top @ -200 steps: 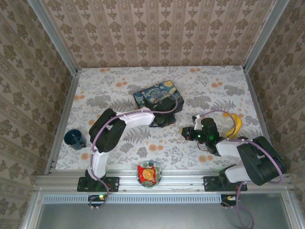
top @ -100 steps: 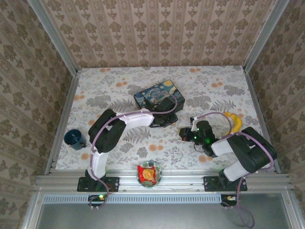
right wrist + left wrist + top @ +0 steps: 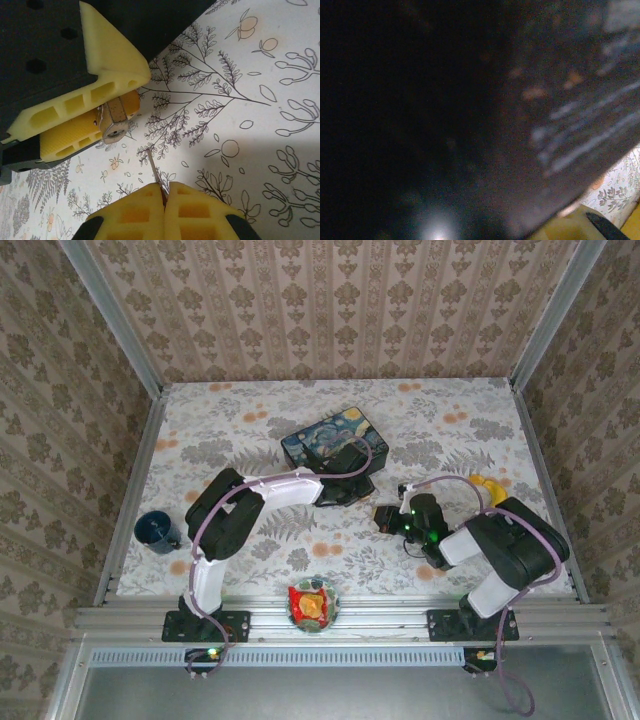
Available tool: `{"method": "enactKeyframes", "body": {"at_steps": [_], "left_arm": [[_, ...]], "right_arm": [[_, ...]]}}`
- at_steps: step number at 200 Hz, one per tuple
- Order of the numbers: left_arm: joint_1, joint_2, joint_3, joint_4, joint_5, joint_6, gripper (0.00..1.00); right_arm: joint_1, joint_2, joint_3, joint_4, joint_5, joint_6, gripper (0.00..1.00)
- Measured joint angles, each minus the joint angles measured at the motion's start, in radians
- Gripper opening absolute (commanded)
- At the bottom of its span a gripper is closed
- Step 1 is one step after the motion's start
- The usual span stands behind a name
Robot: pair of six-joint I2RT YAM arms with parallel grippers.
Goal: Unlock the padlock with the key
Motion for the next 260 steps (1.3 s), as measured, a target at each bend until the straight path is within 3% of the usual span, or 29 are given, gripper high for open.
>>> {"method": "enactKeyframes", "body": {"at_steps": [260], "left_arm": [[0.001,0.000,-0.019,0.061,0.018,-0.026,0.00]], "right_arm": [[0.017,0.007,0.001,0.096,0.053,0.003,0.00]]}}
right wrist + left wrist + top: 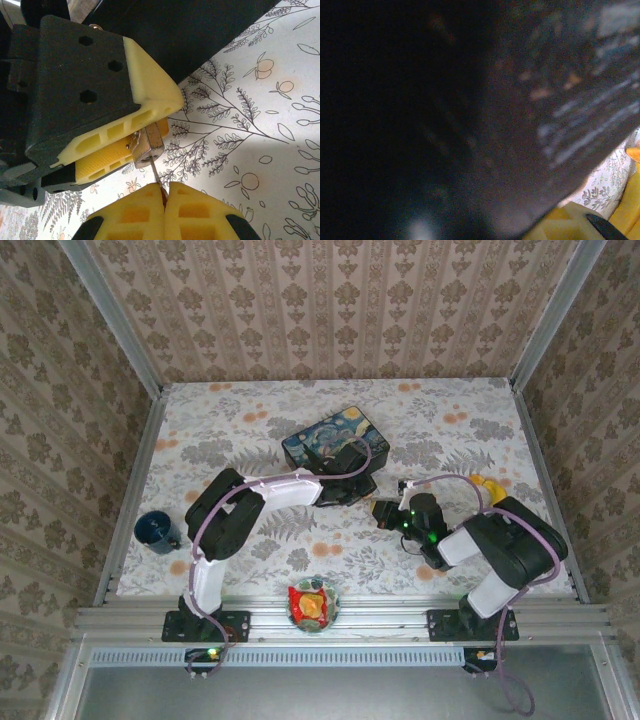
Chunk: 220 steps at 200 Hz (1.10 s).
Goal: Unlock the padlock with the key
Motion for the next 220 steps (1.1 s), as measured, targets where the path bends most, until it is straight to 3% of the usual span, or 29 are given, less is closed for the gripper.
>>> {"method": "enactKeyframes", "body": {"at_steps": [157,220], "left_arm": [[0.001,0.002,0.001,0.024,0.020,-0.035,0.00],[0.006,0.005,0.001,0.036,0.019,-0.042,0.00]], "right_arm": [[0.000,0.103,0.017,0.152,0.018,-0.004,0.00],[0.000,0.104,0.032,0.142,0.024,-0.102,0.00]]}}
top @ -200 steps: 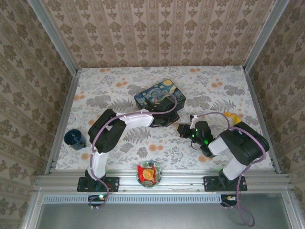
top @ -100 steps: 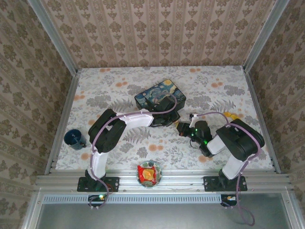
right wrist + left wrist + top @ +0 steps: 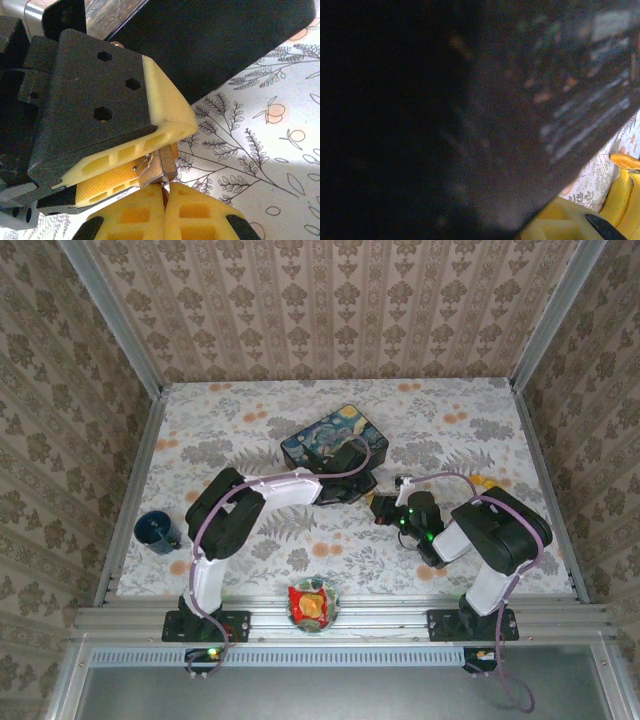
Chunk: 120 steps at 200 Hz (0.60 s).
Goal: Unlock the padlock with the key
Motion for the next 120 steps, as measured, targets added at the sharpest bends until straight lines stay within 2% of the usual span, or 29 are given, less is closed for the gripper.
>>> {"method": "enactKeyframes", "body": {"at_steps": [67,102,120], "left_arm": [[0.021,0.021,0.026,0.006,-0.016,-0.013,0.00],[0.022,0.022,0.026,0.012,-0.015,-0.026,0.00],[0.022,0.022,0.026,0.019,-0.010,-0.033,0.00]], "right_arm": [[-0.012,0.054,0.066,0.000,-0.003,-0.014,0.00],[-0.035,0.056,0.069,-0.002,-0.044,0.023,0.20],[-0.058,0.056,0.073,-0.019,-0.081,0.039,0.21]]}}
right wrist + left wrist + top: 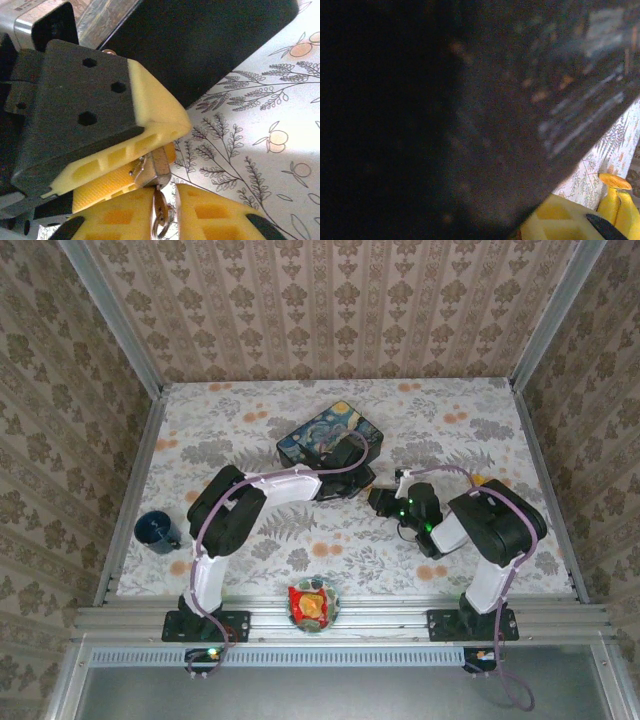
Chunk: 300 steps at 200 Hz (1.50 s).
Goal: Unlock the padlock with the key
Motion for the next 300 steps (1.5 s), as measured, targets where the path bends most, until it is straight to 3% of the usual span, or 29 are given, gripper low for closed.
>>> {"method": "enactKeyframes", "body": {"at_steps": [84,152,182,206,221,300], "left_arm": [[0.000,-0.002,-0.008,0.021,0.023,-0.007,0.00],[0.005,-0.012,-0.021,0.055,0.076,-0.024,0.00],[0.006,-0.014,-0.031,0.073,0.080,-0.026,0.00],[0.006,-0.016,-0.035,0.081,0.081,-0.026,0.00],[0.006,-0.016,-0.035,0.082,0.082,-0.026,0.00],[0.010,-0.020,-0.047,0.100,0.090,-0.026,0.00]], "right_arm": [[-0.026,-0.066,0.005,-0.124,-0.036,0.000,0.36],[-0.024,-0.267,0.002,-0.313,-0.049,-0.044,0.46],[-0.024,-0.394,0.000,-0.437,-0.034,-0.058,0.45],[-0.030,-0.491,-0.001,-0.533,-0.017,-0.070,0.34],[-0.041,-0.526,-0.001,-0.594,-0.017,-0.071,0.32],[-0.063,-0.474,0.009,-0.693,-0.082,-0.073,0.29]]}}
